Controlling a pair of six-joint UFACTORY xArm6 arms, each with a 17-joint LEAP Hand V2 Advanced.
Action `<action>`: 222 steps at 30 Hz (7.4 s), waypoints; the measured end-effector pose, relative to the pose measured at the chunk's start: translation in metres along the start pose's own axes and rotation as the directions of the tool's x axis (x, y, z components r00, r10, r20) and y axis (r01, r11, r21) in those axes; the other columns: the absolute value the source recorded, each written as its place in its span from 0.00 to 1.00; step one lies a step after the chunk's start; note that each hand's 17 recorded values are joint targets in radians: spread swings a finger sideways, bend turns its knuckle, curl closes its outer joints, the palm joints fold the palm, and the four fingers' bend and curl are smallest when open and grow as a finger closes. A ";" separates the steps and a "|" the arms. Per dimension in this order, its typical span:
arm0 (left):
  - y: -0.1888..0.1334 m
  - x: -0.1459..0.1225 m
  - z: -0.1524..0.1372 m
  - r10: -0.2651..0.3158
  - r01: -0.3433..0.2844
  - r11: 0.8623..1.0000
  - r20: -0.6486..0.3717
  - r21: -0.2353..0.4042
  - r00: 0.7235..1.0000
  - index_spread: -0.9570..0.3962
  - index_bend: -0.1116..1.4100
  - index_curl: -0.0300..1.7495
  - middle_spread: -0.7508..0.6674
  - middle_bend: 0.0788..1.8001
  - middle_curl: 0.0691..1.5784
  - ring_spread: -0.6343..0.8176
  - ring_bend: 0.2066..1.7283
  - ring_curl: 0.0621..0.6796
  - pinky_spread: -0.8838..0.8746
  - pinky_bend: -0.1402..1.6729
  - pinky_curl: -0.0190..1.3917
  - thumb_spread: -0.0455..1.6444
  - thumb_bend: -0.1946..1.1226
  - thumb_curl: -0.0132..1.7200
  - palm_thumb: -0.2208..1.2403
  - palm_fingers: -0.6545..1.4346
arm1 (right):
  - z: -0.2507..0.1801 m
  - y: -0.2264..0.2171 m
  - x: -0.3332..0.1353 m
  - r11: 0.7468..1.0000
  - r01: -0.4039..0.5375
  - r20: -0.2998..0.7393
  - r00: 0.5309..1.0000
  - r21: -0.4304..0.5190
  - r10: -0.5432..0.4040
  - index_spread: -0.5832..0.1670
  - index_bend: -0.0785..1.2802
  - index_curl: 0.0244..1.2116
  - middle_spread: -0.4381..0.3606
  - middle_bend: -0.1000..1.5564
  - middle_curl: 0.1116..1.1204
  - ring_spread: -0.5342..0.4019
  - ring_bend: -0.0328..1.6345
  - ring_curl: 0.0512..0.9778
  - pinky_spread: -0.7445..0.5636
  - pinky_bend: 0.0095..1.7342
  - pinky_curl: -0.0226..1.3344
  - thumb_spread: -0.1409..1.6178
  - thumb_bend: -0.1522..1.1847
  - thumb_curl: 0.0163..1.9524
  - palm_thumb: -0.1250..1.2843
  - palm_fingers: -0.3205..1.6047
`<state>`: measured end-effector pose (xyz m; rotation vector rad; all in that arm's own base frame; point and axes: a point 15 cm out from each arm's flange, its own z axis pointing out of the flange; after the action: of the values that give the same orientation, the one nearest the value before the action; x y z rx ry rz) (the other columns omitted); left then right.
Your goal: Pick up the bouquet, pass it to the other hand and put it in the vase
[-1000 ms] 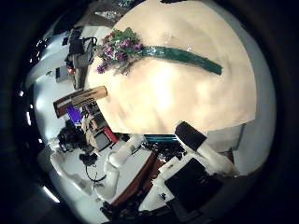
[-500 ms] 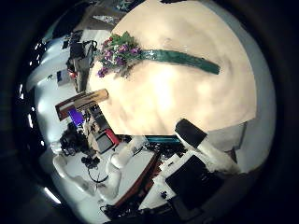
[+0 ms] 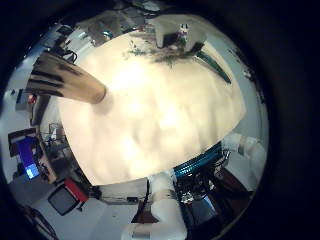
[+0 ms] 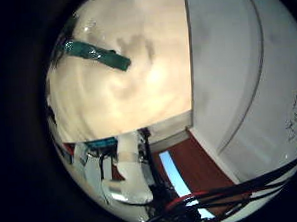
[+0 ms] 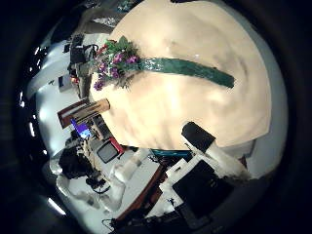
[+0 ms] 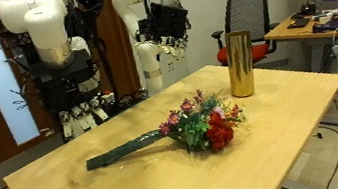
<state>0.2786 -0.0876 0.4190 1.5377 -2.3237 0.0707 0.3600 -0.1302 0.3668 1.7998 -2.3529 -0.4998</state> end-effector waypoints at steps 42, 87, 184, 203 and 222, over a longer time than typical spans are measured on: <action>-0.003 -0.015 -0.009 0.020 -0.019 1.000 -0.083 0.007 0.996 0.92 0.19 0.20 0.83 0.07 0.16 0.84 0.17 0.23 0.83 0.20 0.24 0.51 0.12 0.19 0.33 0.36 | 0.114 -0.065 0.011 0.999 -0.036 0.021 0.999 -0.020 0.036 0.45 0.16 0.18 0.63 0.19 0.23 0.76 0.28 0.22 0.87 0.27 0.26 0.64 0.09 0.17 0.56 0.26; -0.007 -0.017 -0.005 0.013 -0.014 1.000 -0.090 -0.010 0.996 0.91 0.19 0.20 0.83 0.07 0.16 0.84 0.16 0.22 0.83 0.20 0.24 0.52 0.12 0.19 0.34 0.36 | 0.150 -0.079 0.009 0.998 -0.047 0.069 0.997 0.040 0.044 0.50 0.18 0.21 0.53 0.26 0.25 0.54 0.36 0.18 0.68 0.23 0.21 0.61 0.09 0.19 0.64 0.34; -0.047 -0.063 -0.063 0.076 0.254 0.895 -0.687 0.366 0.723 0.89 0.18 0.20 0.78 0.07 0.17 0.80 0.20 0.24 0.80 0.19 0.24 0.51 0.12 0.19 0.29 0.40 | -0.034 0.038 -0.109 0.672 0.550 0.723 0.167 0.496 -0.670 0.48 0.85 0.77 0.39 0.88 0.65 0.36 0.88 0.62 0.39 0.71 0.62 0.24 0.10 0.49 0.95 0.76; -0.050 -0.053 -0.107 0.264 0.255 0.867 -0.829 0.428 0.494 0.90 0.18 0.18 0.80 0.07 0.17 0.79 0.23 0.23 0.80 0.23 0.24 0.48 0.12 0.20 0.28 0.39 | -0.014 0.032 -0.177 0.638 0.558 0.803 -0.091 0.531 -0.589 0.49 0.87 0.75 0.39 0.88 0.64 0.36 0.88 0.62 0.38 0.67 0.67 0.17 0.10 0.48 0.92 0.76; -0.051 -0.047 -0.108 0.270 0.201 0.912 -0.891 0.359 0.365 0.90 0.17 0.16 0.64 0.22 0.23 0.78 0.23 0.20 0.79 0.22 0.23 0.48 0.12 0.20 0.30 0.42 | 0.004 0.050 -0.249 0.545 0.683 0.806 -0.110 0.487 -0.582 0.51 0.88 0.74 0.39 0.88 0.64 0.36 0.88 0.62 0.37 0.65 0.70 0.15 0.10 0.47 0.89 0.76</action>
<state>0.3685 -0.0422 0.4975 1.0676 -1.3689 1.2179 0.3819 0.1202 0.4027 3.0784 -1.2320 -2.3893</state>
